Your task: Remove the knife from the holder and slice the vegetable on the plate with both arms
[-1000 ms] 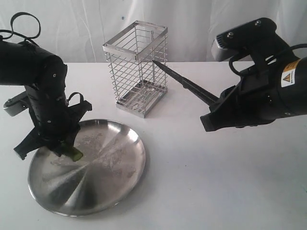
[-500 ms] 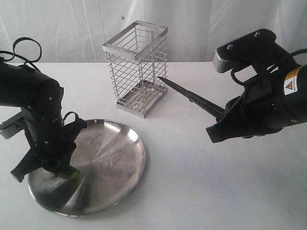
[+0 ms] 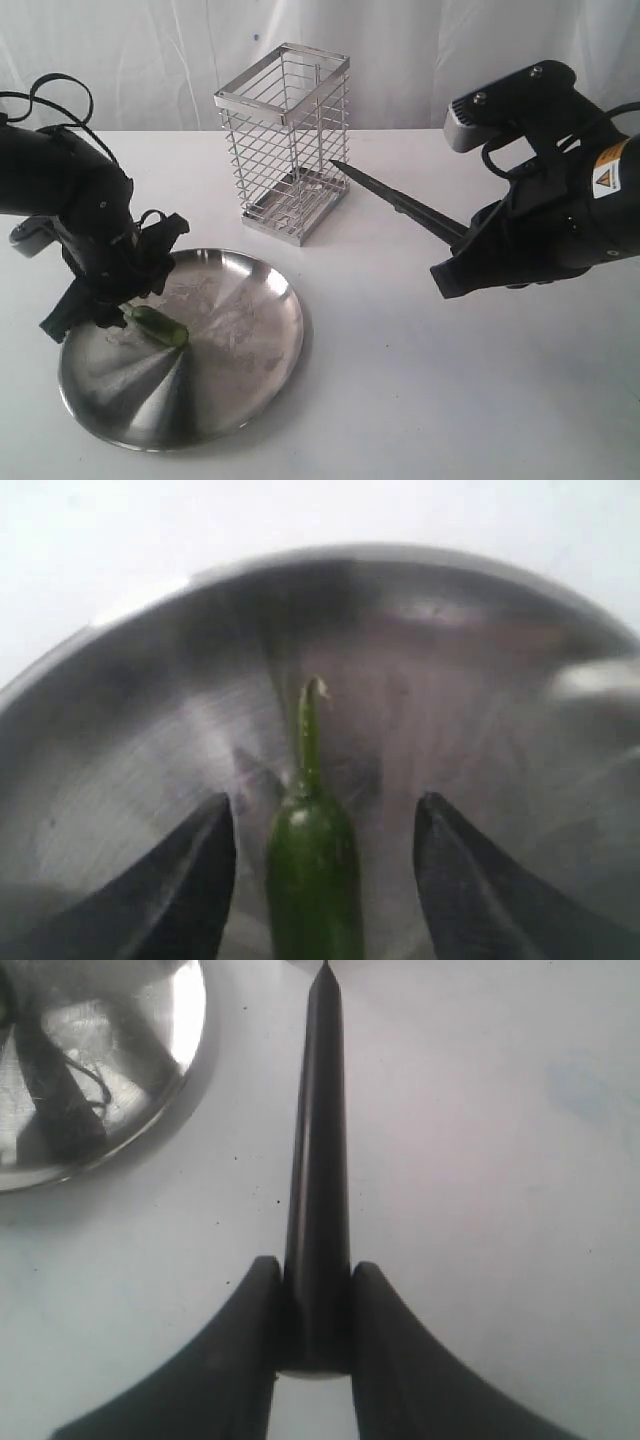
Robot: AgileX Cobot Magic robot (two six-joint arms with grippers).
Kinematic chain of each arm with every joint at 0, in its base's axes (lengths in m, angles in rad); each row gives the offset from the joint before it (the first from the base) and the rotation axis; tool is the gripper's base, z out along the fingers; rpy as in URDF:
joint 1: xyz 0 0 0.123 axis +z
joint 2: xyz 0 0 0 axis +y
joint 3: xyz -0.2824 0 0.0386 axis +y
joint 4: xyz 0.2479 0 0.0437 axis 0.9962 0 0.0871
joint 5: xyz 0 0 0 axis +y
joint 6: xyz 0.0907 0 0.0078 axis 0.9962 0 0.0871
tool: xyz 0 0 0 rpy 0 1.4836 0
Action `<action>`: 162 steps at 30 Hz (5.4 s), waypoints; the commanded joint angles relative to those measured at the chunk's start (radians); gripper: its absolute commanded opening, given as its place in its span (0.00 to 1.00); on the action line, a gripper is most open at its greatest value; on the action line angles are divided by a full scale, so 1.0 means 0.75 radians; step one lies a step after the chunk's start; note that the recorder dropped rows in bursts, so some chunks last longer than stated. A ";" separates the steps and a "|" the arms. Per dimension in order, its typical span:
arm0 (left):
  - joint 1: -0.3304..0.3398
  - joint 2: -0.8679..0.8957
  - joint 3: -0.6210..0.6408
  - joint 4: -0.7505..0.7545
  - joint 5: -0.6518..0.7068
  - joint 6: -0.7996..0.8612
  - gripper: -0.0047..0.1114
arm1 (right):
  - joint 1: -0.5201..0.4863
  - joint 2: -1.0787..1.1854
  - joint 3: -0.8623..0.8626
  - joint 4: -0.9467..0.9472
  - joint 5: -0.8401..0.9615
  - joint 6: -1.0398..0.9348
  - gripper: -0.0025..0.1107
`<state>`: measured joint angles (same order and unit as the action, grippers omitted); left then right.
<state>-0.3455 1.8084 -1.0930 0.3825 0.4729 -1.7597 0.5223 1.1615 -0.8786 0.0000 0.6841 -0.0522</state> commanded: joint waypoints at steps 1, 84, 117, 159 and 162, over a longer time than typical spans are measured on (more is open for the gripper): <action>-0.007 -0.079 -0.036 0.265 0.009 0.030 0.54 | -0.008 -0.023 -0.009 0.000 -0.006 0.009 0.02; 0.101 0.069 -0.046 -0.632 -0.013 4.010 0.15 | -0.008 -0.100 -0.009 0.010 -0.023 -0.017 0.02; 0.102 -0.135 -0.048 -0.440 0.205 3.021 0.47 | -0.008 -0.102 -0.009 0.159 0.222 0.193 0.02; 0.102 -0.419 -0.048 -0.574 0.169 2.516 0.47 | 0.871 0.711 -0.009 -1.505 -0.378 2.594 0.02; 0.102 -0.416 -0.048 -0.574 0.169 2.516 0.47 | 0.871 0.751 -0.019 -1.505 -0.426 2.601 0.02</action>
<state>-0.2696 1.4966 -1.1350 -0.0326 0.5937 0.1353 1.1711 1.7053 -0.8847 -1.1043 0.3922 1.8780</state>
